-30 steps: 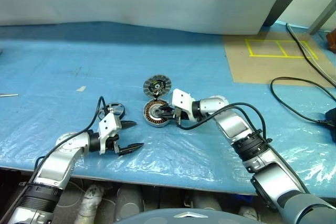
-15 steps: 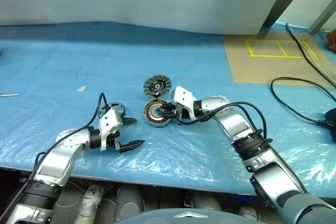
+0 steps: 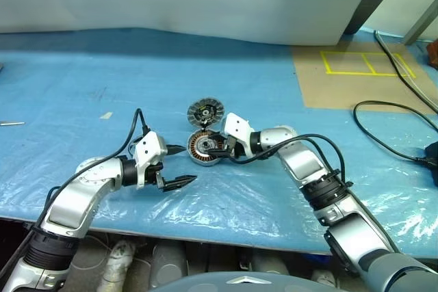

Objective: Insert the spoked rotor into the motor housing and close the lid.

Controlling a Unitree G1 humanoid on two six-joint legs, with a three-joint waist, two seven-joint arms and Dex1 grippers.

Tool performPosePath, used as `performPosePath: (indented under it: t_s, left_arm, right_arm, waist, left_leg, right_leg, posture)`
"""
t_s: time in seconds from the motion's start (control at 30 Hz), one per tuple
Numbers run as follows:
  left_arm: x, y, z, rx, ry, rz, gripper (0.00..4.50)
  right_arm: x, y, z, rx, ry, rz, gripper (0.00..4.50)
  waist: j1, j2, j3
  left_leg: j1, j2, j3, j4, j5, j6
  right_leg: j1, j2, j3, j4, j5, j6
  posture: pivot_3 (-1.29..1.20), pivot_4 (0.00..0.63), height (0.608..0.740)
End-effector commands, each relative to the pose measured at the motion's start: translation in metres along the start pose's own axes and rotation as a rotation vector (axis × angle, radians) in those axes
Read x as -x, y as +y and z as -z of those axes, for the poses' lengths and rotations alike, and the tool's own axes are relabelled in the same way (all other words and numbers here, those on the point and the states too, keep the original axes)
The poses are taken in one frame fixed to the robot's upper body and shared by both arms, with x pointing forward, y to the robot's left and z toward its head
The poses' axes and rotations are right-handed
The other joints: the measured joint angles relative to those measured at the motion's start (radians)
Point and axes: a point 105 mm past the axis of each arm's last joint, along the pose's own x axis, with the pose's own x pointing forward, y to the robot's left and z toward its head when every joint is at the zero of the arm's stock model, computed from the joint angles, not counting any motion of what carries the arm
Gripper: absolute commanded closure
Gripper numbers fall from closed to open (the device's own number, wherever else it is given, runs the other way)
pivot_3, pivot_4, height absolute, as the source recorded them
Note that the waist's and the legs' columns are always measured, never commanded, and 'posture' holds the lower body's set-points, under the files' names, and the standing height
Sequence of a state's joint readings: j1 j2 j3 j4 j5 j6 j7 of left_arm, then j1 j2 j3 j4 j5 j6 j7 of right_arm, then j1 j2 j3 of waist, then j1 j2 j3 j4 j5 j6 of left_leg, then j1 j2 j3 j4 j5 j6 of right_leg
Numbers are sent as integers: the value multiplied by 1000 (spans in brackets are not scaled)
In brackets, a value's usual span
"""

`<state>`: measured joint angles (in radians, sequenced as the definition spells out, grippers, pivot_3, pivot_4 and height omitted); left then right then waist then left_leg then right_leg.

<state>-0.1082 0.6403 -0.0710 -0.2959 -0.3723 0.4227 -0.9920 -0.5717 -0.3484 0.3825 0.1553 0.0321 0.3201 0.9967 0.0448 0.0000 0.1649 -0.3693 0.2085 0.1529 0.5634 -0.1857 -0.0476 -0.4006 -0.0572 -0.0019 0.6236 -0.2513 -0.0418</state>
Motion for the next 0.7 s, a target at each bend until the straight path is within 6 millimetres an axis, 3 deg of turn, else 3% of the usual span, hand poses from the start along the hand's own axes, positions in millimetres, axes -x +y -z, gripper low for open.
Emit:
performPosePath:
  t_s: [0.03,0.07,0.17,0.33,0.5,0.7]
  left_arm:
    - [2,-1,-16,-35,-24,-2,63]
    - [2,-1,-17,-34,-24,-2,63]
    - [2,-2,-18,-29,-27,-3,63]
    - [4,-1,-13,-18,-23,-6,63]
    - [8,0,-9,-13,-17,-11,63]
    - [9,1,-7,-12,-16,-14,63]
  right_arm:
    - [8,-6,-27,-25,-111,13,2279]
    - [8,-9,-34,-35,-139,25,2279]
    - [6,-16,-46,-66,-200,61,2855]
    - [-8,-9,-28,-88,-137,47,4466]
    - [-15,1,-22,-121,-127,9,4466]
    - [-30,13,27,-21,70,18,4466]
  waist:
    - [0,0,0]
    - [0,0,0]
    - [-4,0,0]
    - [0,0,0]
    - [0,0,0]
    - [-5,0,0]
  left_leg:
    - [0,0,0,0,0,0]
    - [0,0,0,0,0,0]
    - [0,0,0,0,0,0]
    - [-1,0,0,0,0,0]
    - [-2,0,0,-1,0,0]
    - [0,0,0,-1,0,0]
  right_leg:
    - [0,0,0,0,0,0]
    - [0,0,0,0,0,0]
    - [-1,0,0,0,0,0]
    - [-1,0,0,0,0,0]
    - [-1,0,-1,0,0,0]
    - [0,0,0,0,0,0]
  posture:
    - [0,150,740]
    - [0,150,740]
    - [0,150,740]
    - [0,150,740]
    - [0,150,740]
    - [0,150,740]
